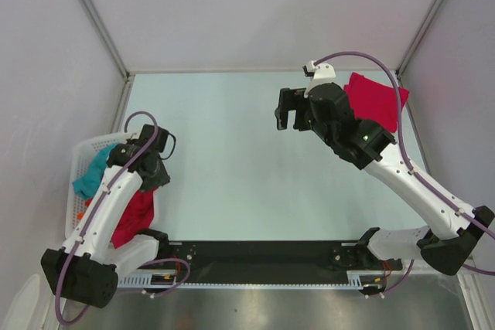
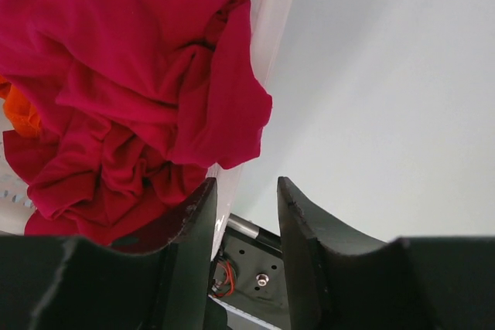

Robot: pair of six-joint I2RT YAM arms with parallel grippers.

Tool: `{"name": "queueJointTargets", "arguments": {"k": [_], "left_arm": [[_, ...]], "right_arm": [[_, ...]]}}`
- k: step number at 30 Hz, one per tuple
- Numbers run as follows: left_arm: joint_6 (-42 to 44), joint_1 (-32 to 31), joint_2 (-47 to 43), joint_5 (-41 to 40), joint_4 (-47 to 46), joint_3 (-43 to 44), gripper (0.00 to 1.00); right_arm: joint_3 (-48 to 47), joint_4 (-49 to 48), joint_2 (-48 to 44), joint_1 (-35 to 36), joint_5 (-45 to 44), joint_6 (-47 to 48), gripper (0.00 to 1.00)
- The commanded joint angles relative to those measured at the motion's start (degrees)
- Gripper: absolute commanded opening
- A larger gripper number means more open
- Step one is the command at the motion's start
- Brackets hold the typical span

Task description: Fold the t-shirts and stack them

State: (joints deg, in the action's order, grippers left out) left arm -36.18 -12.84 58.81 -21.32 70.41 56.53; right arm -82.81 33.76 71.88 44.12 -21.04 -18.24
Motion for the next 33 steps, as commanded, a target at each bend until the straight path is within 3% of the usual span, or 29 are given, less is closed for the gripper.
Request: {"name": "queueJointTargets", "arguments": {"k": [1,19,24,26,31,33], "left_arm": [[-0.9,-0.3,-1.0,-0.5,-0.9,-1.2,0.43],[1.6,3.8,-0.2,-0.8,-2.9,-2.4,0.43],[2.7,5.5,-0.1,0.6,-3.8,-2.6,0.32],[3.0,5.6,-0.2,0.8,-4.1,-2.6,0.19],[3.8,6.0,-0.1,2.4,-5.1,-3.0,0.13],[4.2,6.0,-0.5,3.3,-5.5,-3.1,0.06]], "right_arm": [[0.6,-0.6,-1.3,-0.2,-1.5,0.8,1.0],[2.0,-0.8,-1.9,-0.3,-2.3,1.2,1.0],[1.9,-0.9,-1.8,-0.3,-2.0,1.1,1.0],[1.9,-1.0,-2.0,-0.3,-2.0,1.1,1.0],[1.9,-1.1,-2.0,-0.3,-1.9,1.2,1.0],[1.9,-1.0,-2.0,-0.3,-1.9,1.2,1.0]]}}
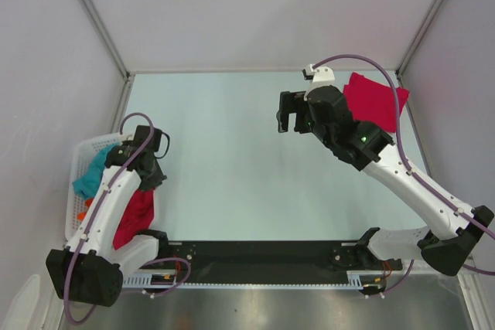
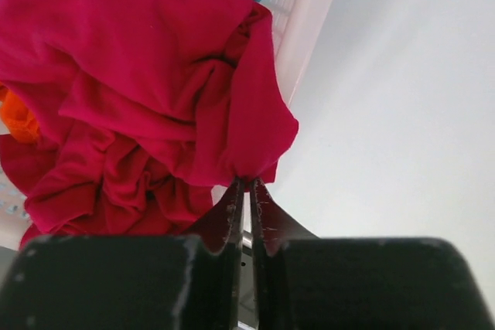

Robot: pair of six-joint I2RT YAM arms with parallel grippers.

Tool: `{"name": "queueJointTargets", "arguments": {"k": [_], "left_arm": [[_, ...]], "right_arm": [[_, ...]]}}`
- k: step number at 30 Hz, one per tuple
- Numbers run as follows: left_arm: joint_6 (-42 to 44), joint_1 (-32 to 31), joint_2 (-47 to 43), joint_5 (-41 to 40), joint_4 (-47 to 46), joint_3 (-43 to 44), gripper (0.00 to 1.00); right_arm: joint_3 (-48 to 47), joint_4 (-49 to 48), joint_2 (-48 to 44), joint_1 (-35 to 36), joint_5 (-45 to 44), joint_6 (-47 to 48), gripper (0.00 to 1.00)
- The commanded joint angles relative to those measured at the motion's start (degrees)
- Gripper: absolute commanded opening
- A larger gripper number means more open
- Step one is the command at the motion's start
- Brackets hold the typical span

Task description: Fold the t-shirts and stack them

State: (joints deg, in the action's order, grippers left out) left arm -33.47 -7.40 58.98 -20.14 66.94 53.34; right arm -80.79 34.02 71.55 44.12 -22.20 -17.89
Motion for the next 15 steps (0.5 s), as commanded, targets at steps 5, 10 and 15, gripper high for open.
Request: {"name": "queueJointTargets", "arguments": {"k": [5,10,15], "left_arm": [[4.0,0.5,-0.9,4.1,-2.6,1.6,0.0],[4.4,0.5,-1.4,-0.3,-1.4,6.4,0.0],[4.9,0.5,-0.7,-3.8,-0.8,11.6,0.0]], "right_arm": [[0.0,-1.5,-1.3,-0.3,-0.6,0.8,0.99],[-0.1,-1.9,-0.6,-0.3,-0.2,0.7,0.99],[0.0,-2.3,0.3,-0.3,0.4,0.5,0.99]]}}
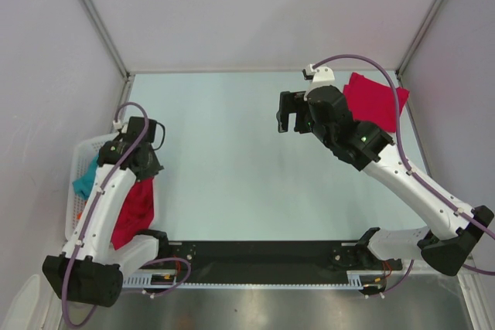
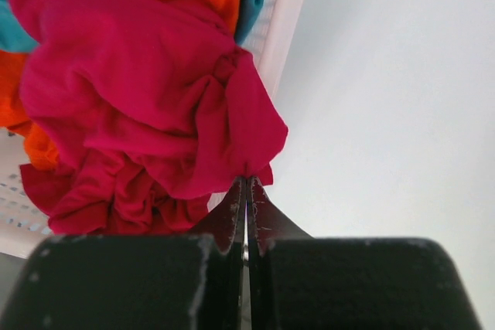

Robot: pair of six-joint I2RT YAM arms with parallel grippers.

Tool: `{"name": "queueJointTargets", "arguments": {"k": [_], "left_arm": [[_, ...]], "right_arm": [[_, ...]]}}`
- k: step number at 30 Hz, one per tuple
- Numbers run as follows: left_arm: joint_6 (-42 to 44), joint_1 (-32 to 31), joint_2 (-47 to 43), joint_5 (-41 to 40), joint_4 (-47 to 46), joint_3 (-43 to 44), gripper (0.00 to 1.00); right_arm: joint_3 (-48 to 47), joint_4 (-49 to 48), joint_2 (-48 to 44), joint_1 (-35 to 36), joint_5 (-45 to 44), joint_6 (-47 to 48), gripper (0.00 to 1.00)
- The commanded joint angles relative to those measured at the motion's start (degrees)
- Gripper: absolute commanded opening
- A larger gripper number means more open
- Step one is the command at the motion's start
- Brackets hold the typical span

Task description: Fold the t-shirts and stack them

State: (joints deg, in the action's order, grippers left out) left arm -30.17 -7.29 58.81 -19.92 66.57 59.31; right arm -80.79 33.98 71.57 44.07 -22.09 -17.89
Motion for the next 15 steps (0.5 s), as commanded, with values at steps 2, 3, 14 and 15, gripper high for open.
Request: {"name": "queueJointTargets", "arguments": {"k": [2,3,14,15], "left_arm": [[1.9,0.4,0.8,-6.0,0.0,9.0,0.0],[2.0,0.4,1.3,-6.4,0.1,10.3,0.0],[4.0,-1.4,19.9,-5.8,2.8,43.0,0.0],[3.8,-1.6,20.6,-5.8,3.2,43.4,0.0]], "right_arm": [[-0.1,-2.3,0.3,-0.2,0.5,0.4,0.99],[-0.1,-2.2,0.5,-0.2,0.6,0.4,0.99],[-0.4,-1.7,1.4,-0.3,1.3,-0.2,0.98],[-0.5,-1.3,1.4,-0.2,1.3,-0.4,0.98]]}}
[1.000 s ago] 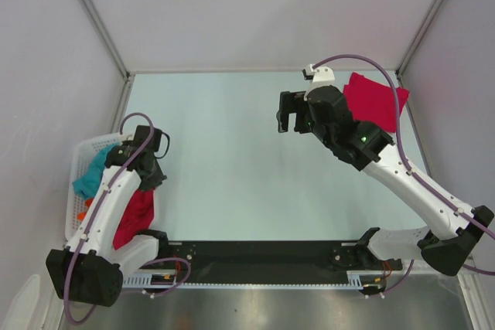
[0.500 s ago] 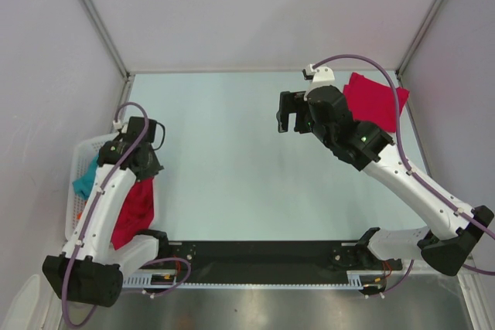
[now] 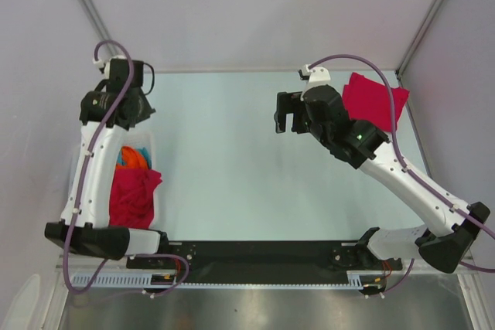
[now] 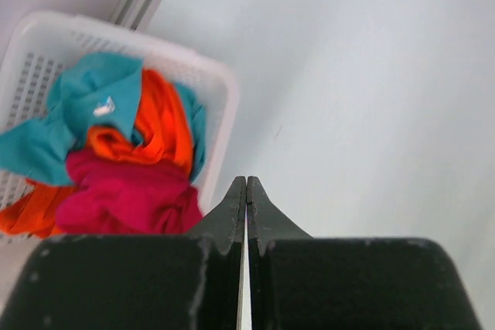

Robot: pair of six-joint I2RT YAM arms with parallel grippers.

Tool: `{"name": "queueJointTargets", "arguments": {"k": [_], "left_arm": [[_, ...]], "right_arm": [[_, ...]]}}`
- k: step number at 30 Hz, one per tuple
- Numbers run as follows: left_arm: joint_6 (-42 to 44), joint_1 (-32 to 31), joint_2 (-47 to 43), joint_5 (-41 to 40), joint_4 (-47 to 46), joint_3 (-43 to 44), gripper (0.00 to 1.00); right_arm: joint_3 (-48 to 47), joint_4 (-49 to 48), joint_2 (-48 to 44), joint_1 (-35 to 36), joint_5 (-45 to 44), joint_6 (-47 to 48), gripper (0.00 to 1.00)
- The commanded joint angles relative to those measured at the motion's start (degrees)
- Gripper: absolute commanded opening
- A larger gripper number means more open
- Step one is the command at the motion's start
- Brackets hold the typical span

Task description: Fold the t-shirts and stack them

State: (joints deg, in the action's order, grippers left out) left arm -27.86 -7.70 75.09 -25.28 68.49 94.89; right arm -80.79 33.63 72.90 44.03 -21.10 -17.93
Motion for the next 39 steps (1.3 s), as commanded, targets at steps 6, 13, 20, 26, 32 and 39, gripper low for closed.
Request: {"name": "queueJointTargets", "arguments": {"k": [6,13,20,26,32,39], "left_arm": [[1.8,-1.3,2.2,-0.3,-0.5,-7.6,0.12],[1.2,-1.2,-5.0,-0.3,-0.7,-18.9,0.6],[0.3,-1.2,-8.5,2.1,0.3,-24.7,0.63],[-0.3,-1.3,-12.3,4.4,-0.2,-31.4,0.62],[-0.4,-1.3,-13.8,7.3,-2.6,-36.3,0.62],[-0.5,-1.3,-13.1,8.8,-5.9,-40.6,0.61]], "right_arm": [[0.8,-0.8,-0.7,-0.2,-1.0,0.4,0.99],[1.5,-1.1,-0.7,-0.3,-1.1,0.7,0.99],[2.4,-1.8,-0.8,-0.2,-0.4,0.0,0.99],[2.9,-2.2,-1.4,-0.3,-0.1,-0.2,0.99],[3.4,-2.5,-1.6,-0.3,0.4,-0.9,0.98],[3.6,-2.5,-2.0,-0.3,0.2,-0.8,0.98]]}}
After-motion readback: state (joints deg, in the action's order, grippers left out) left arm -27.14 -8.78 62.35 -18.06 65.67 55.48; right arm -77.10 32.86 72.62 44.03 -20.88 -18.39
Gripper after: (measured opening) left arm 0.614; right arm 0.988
